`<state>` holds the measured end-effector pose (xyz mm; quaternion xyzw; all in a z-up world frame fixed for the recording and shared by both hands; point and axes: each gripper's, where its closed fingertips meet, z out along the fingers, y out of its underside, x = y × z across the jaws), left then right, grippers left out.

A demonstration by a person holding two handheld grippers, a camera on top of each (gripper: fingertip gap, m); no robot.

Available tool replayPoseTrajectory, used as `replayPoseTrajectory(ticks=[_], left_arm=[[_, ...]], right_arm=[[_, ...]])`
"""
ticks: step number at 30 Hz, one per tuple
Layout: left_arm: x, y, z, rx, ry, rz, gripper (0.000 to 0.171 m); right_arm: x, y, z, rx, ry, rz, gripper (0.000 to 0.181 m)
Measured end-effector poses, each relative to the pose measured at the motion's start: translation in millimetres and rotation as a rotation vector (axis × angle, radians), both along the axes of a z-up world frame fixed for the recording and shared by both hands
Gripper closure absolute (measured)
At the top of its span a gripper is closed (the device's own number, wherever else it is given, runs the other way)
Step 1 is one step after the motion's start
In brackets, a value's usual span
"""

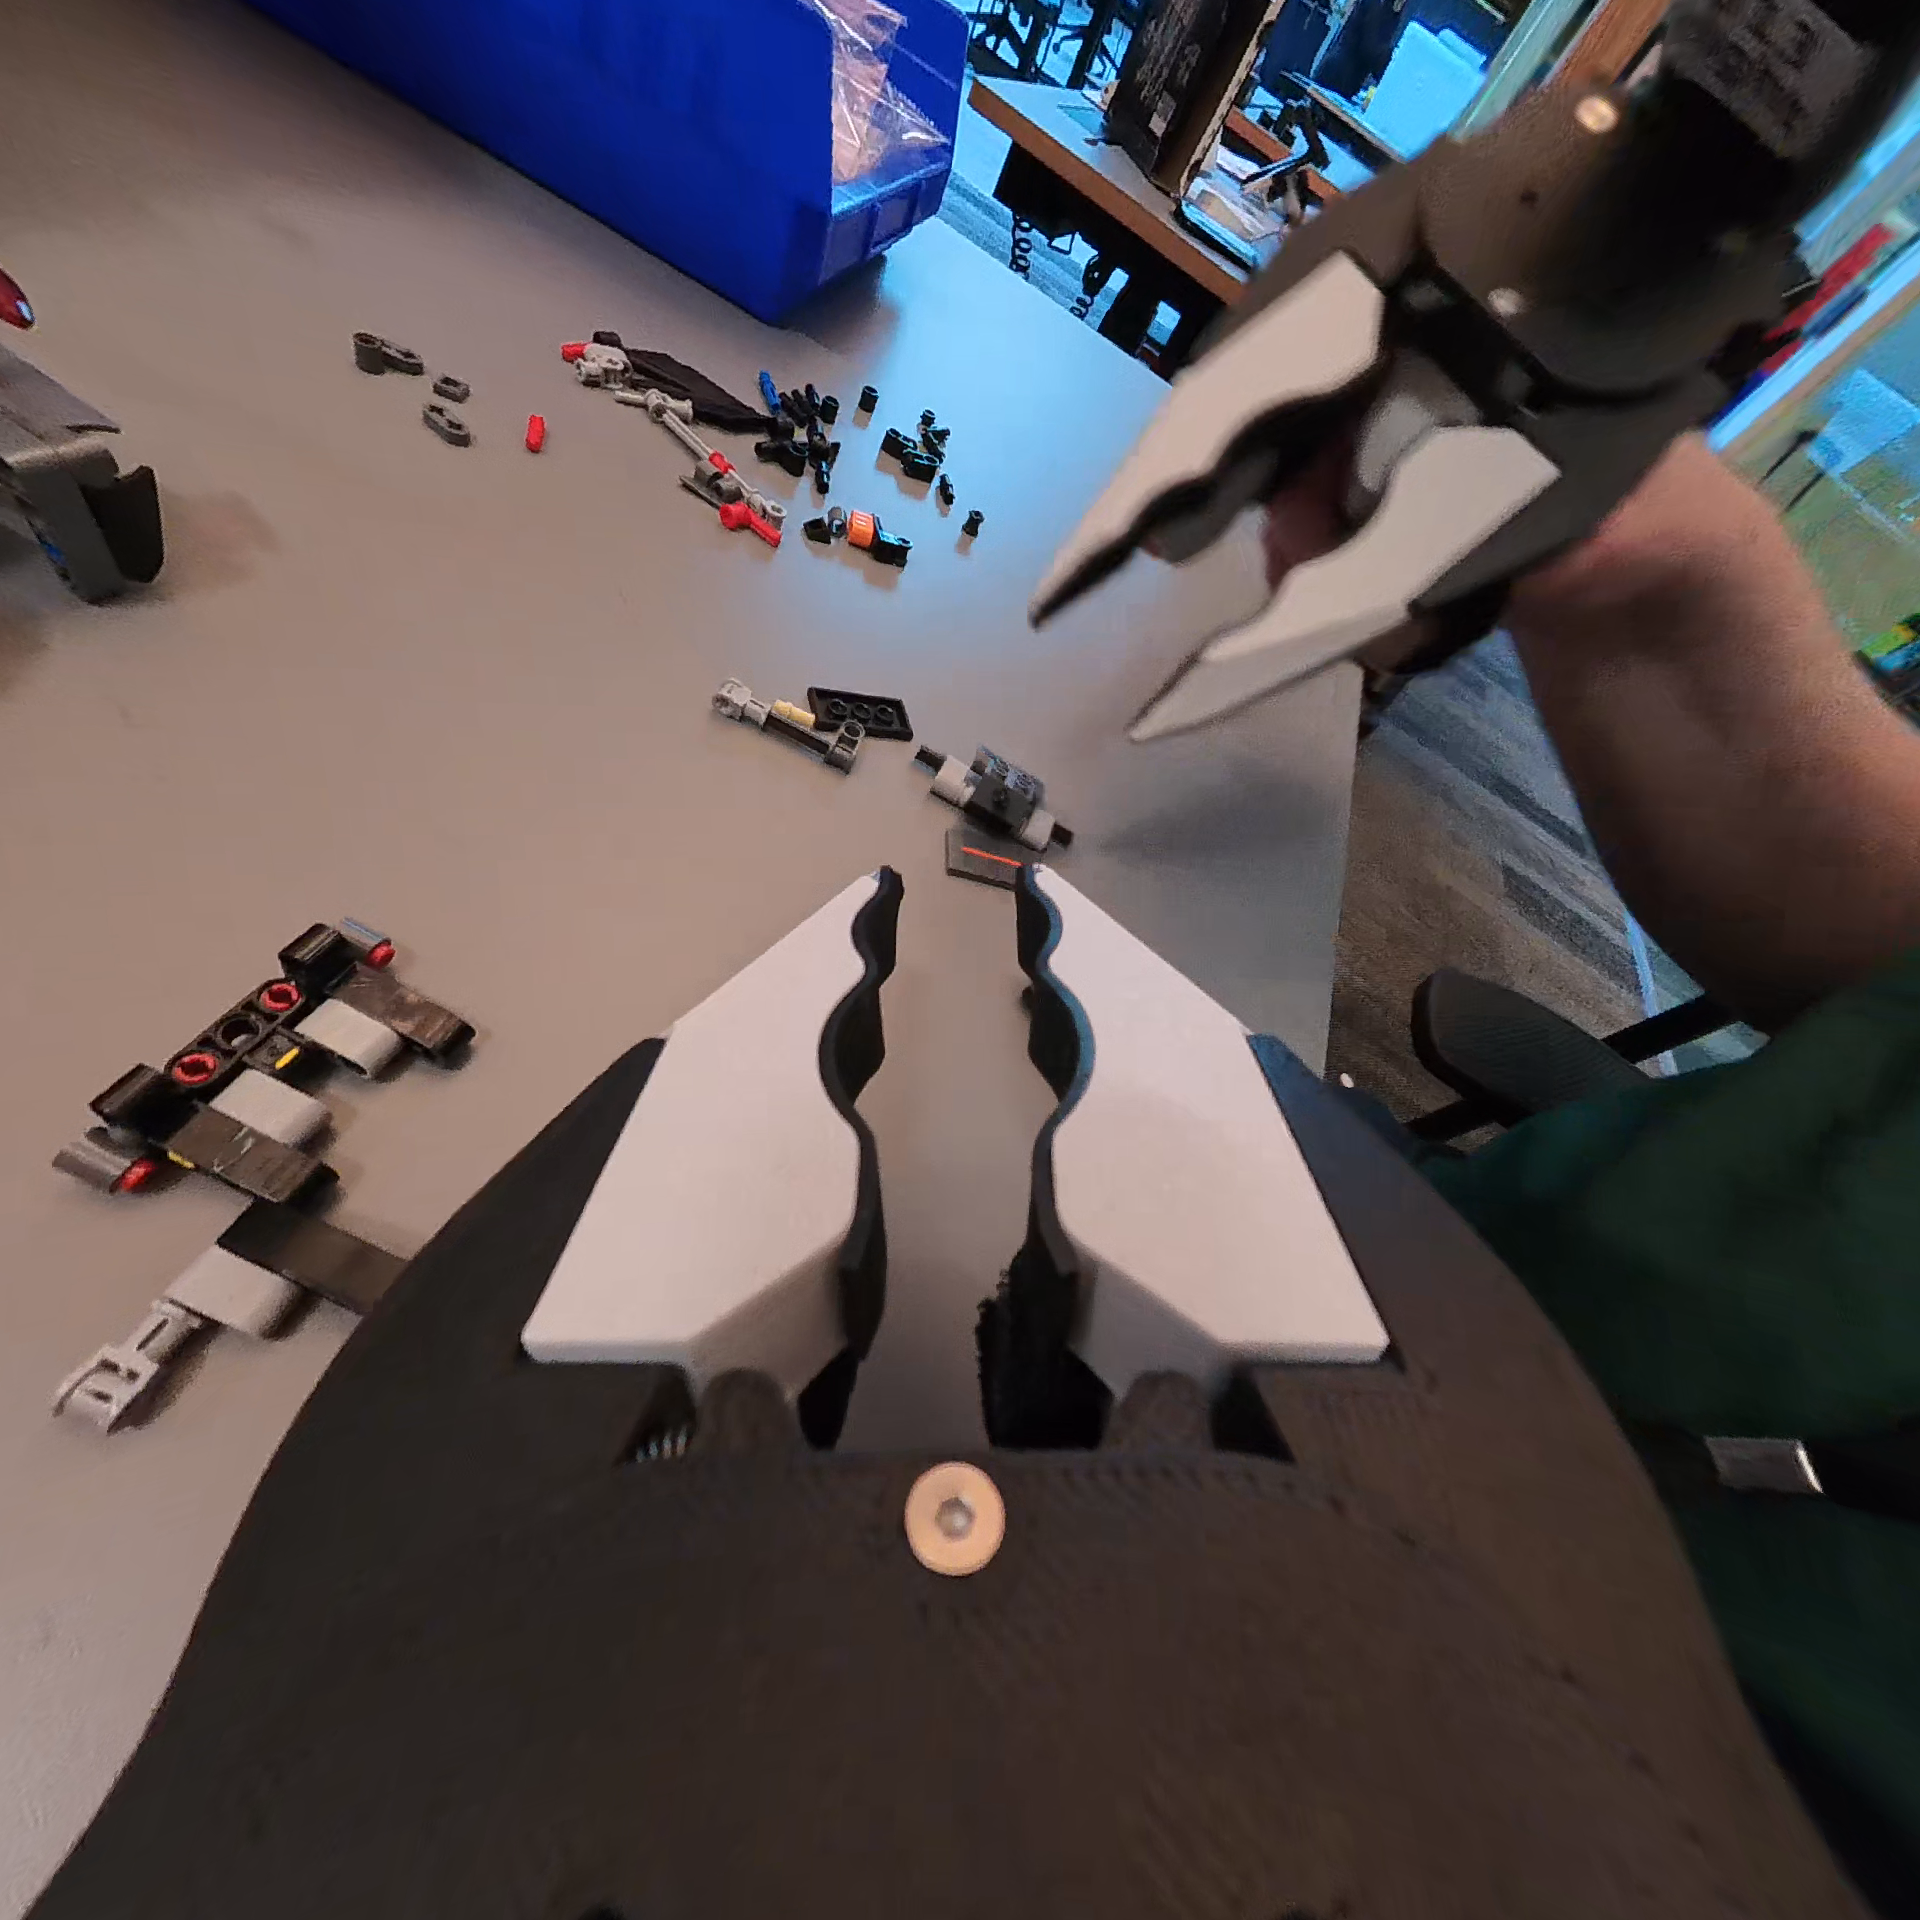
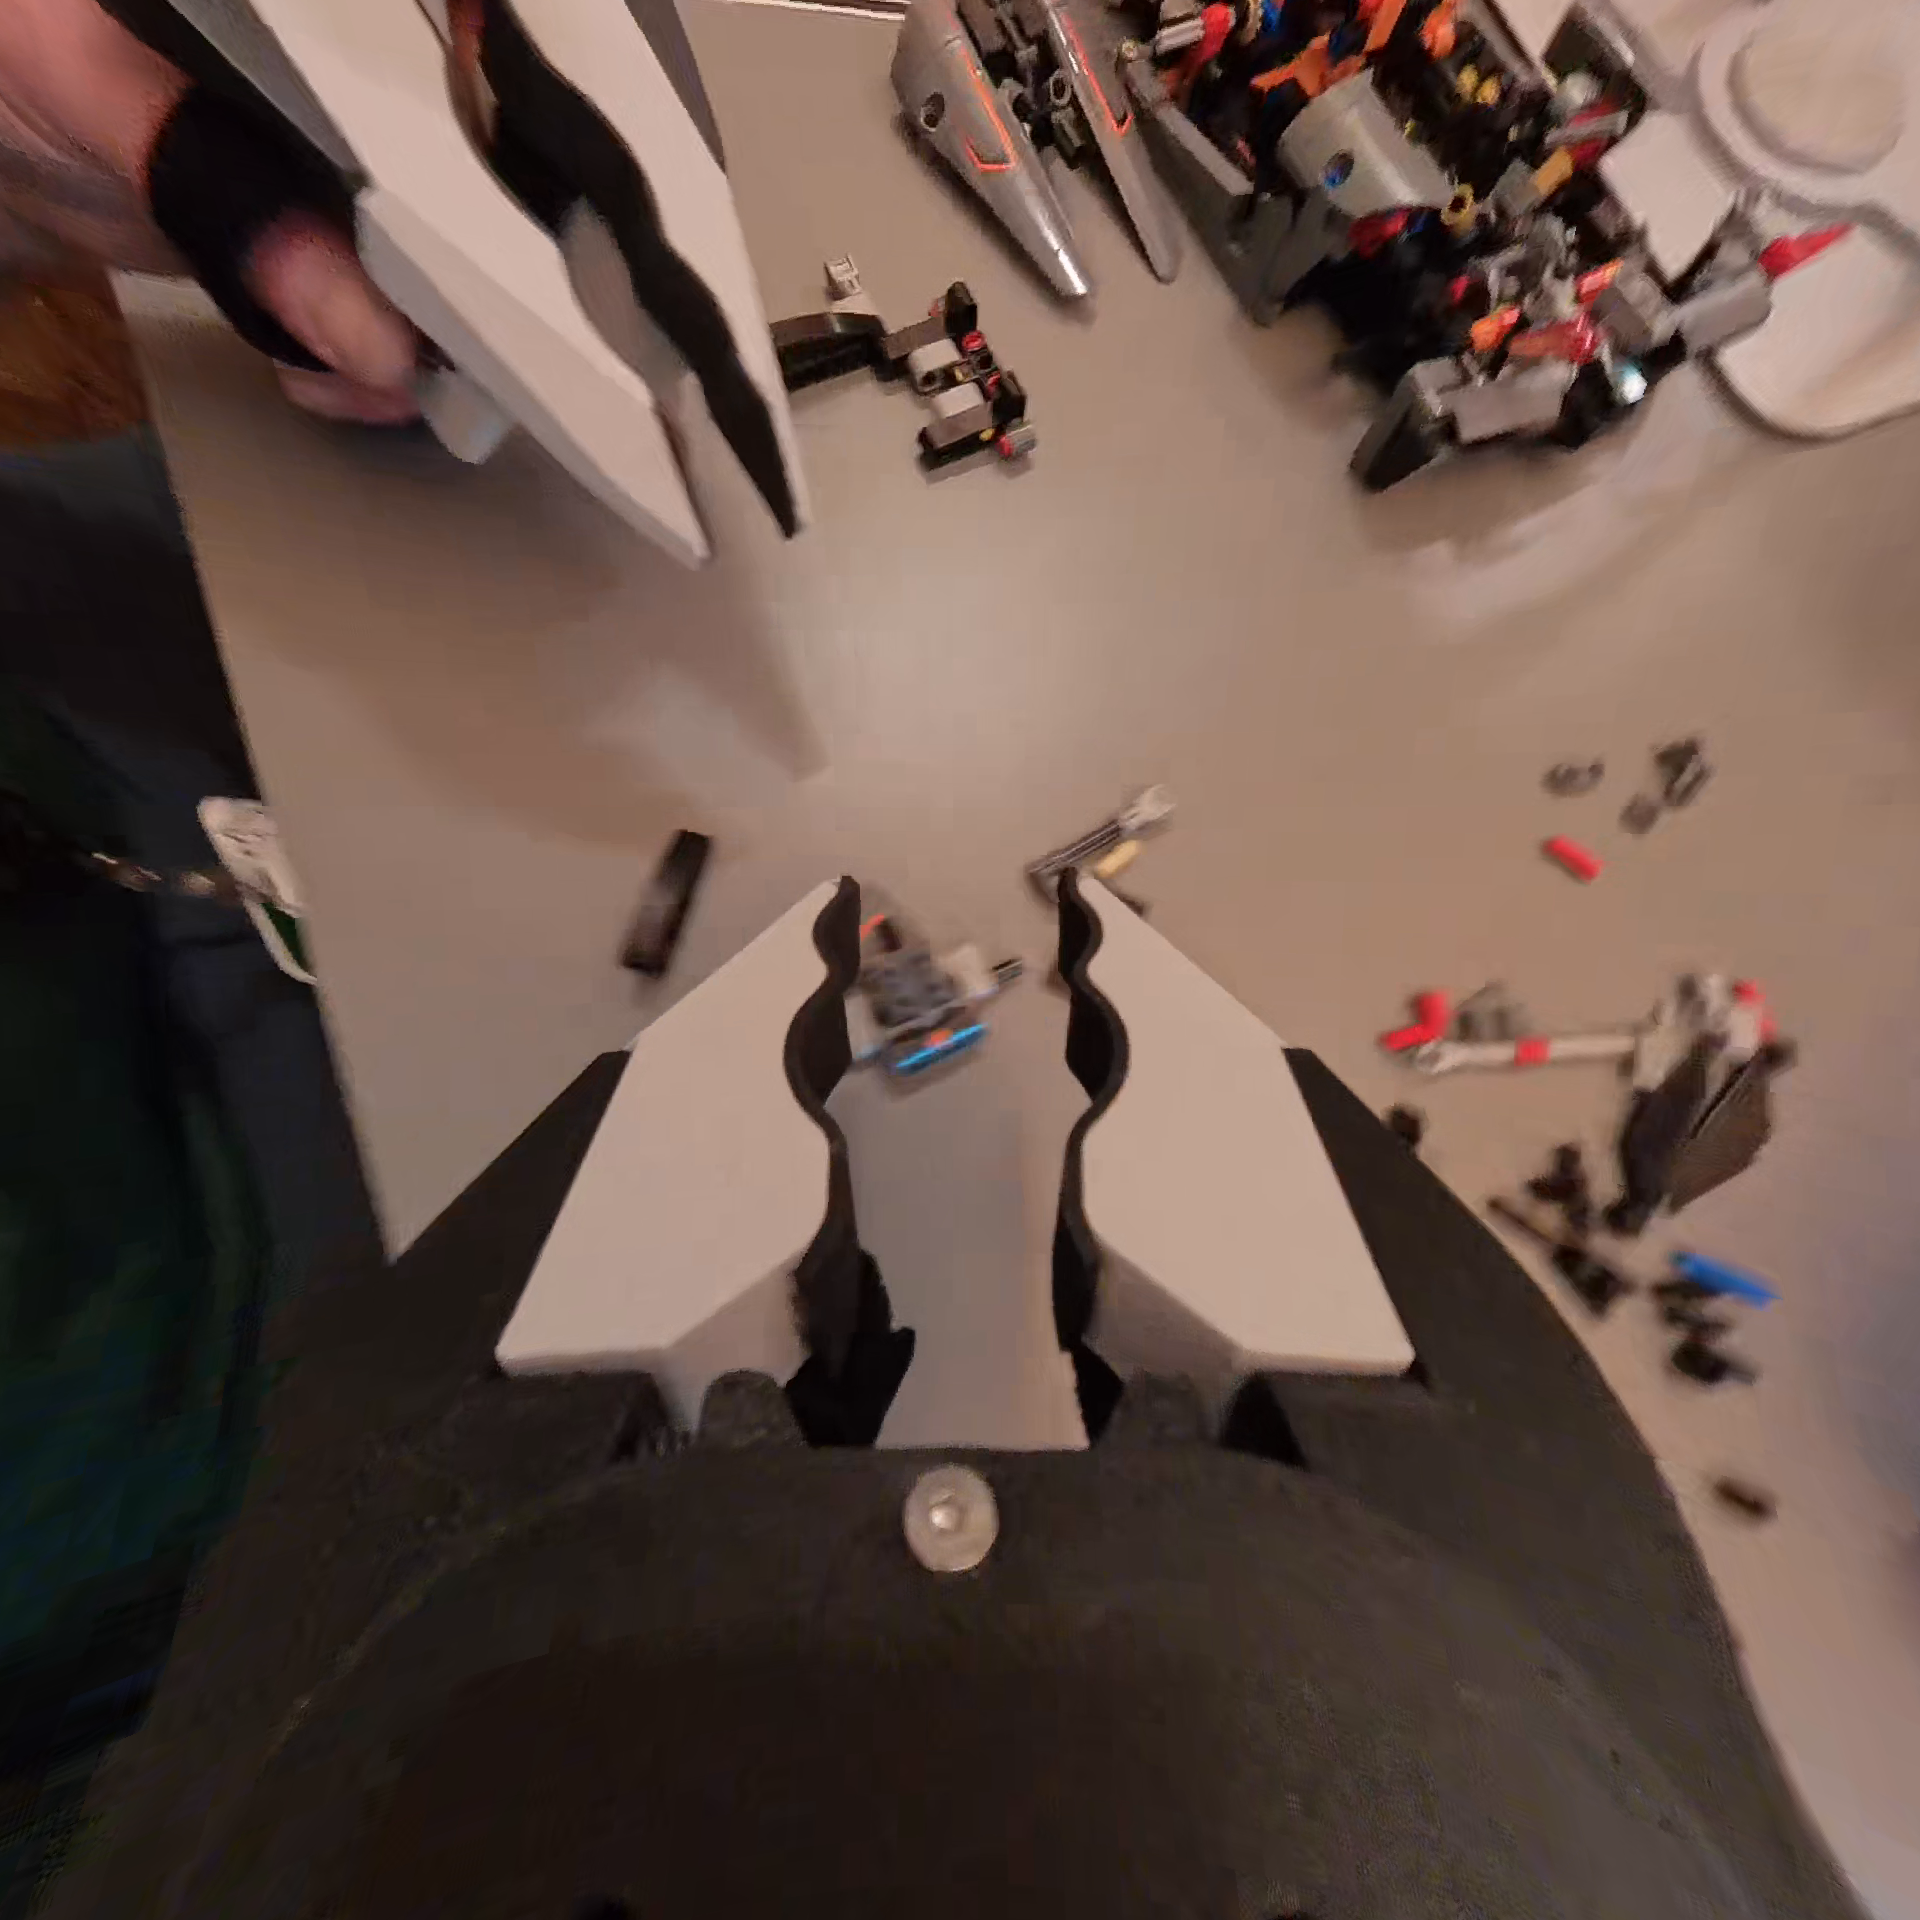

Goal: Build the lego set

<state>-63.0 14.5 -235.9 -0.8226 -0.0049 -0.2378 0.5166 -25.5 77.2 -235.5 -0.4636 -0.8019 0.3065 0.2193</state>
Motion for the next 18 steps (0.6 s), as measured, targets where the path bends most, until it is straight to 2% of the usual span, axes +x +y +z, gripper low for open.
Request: replayPoseTrajectory(ticks=[4,5,9,13,18], left_arm=[[-1.7,4.7,2.5,-0.009,0.073,0.003,0.151],[-2.2,7.2,3.0,-0.014,0.103,0.002,0.151],[0.3,27.1,0.0,-0.039,0.254,-0.036,0.151],[-1.1,54.1,-16.6,-0.099,0.453,-0.086,0.154],[-2.6,74.5,-35.6,-0.159,0.564,-0.150,0.160]], right_arm=[[-29.5,27.3,-24.1,0.128,-0.037,0.175,0.136],[-34.9,29.0,-29.8,0.129,-0.047,0.217,0.131],[-44.5,27.1,-42.5,0.081,-0.076,0.366,0.129],[-44.4,26.5,-51.6,0.076,-0.113,0.452,0.123],[-46.3,23.6,-59.0,0.058,-0.129,0.493,0.134]])
